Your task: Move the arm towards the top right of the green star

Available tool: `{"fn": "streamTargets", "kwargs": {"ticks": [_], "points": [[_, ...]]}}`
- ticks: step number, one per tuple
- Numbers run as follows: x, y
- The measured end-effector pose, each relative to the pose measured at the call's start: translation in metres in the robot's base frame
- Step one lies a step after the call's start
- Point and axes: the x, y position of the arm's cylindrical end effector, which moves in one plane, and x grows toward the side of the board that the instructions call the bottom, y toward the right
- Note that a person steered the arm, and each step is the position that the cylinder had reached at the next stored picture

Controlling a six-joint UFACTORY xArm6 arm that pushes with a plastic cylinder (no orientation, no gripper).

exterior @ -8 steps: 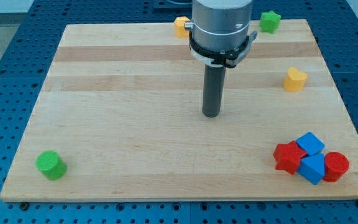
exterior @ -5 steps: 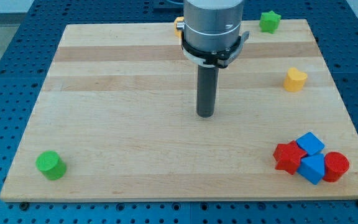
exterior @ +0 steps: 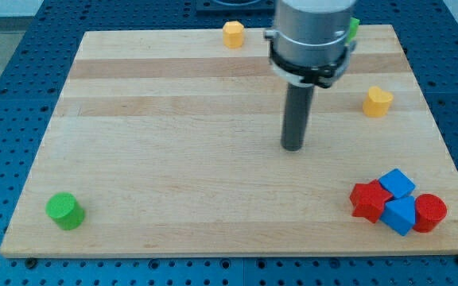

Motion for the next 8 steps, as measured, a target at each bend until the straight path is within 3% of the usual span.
{"fn": "streamTargets", "kwargs": {"ticks": [2,4,7,8], "points": [[0.004,0.095],[-0.028,0.188],[-0.263,0.203],[-0.276,0.19]]}}
